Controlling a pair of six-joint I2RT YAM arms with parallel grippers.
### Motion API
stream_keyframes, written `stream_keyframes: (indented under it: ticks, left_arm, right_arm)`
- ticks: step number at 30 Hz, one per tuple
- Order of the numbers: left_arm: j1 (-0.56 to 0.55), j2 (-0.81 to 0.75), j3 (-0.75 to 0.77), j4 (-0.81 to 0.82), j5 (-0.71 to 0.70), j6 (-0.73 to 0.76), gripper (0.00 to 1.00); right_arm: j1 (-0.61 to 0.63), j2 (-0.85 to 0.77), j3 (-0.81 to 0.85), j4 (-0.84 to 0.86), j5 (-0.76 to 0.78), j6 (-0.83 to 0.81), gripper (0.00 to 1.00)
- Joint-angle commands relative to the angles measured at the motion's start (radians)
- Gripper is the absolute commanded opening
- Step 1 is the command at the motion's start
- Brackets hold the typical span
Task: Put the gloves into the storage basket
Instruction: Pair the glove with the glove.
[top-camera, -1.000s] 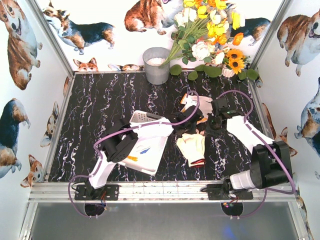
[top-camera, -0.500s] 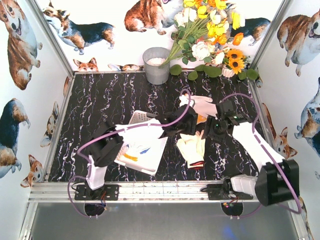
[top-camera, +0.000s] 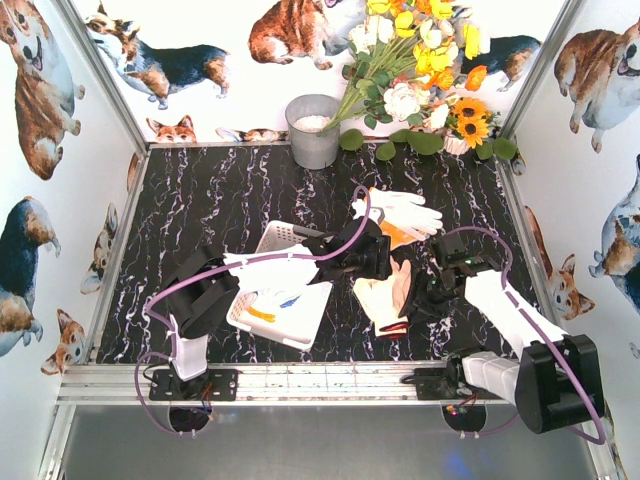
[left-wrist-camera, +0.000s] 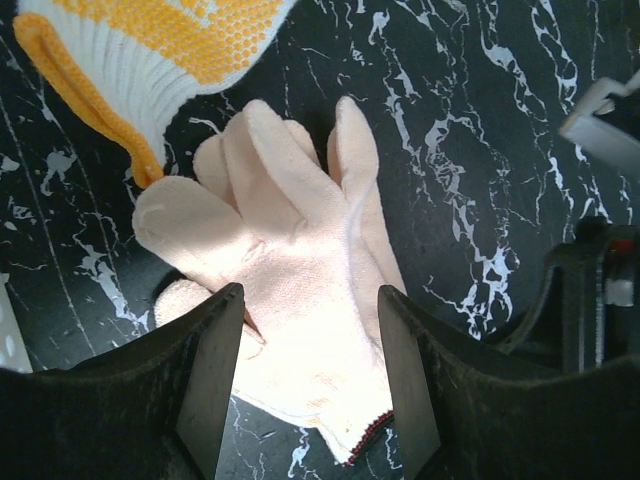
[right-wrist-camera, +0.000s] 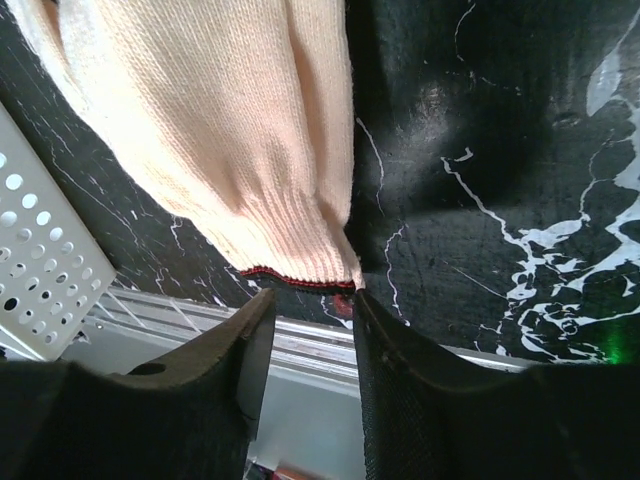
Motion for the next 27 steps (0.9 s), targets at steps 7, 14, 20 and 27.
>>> stream_keyframes:
  ticks: [7, 14, 20, 27]
  left_arm:
    - [-0.01, -0.002, -0.002, 0.051, 0.037, -0.02, 0.5]
    - [-0.013, -0.01, -0.007, 0.051, 0.032, -0.02, 0.5]
    - [-0.015, -0.018, -0.014, 0.049, 0.027, -0.02, 0.5]
    - [-0.015, -0.03, -0.024, 0.048, 0.016, -0.022, 0.5]
  right_arm:
    - [0.014, 0.029, -0.032, 0.071, -0.033, 0.017, 0.36]
    - [0.021, 0.05, -0.046, 0.093, -0.021, 0.013, 0.34]
    - [0.022, 0.062, -0.051, 0.108, -0.006, 0.012, 0.38]
    - [0.027, 0.068, -0.058, 0.119, 0.012, 0.012, 0.39]
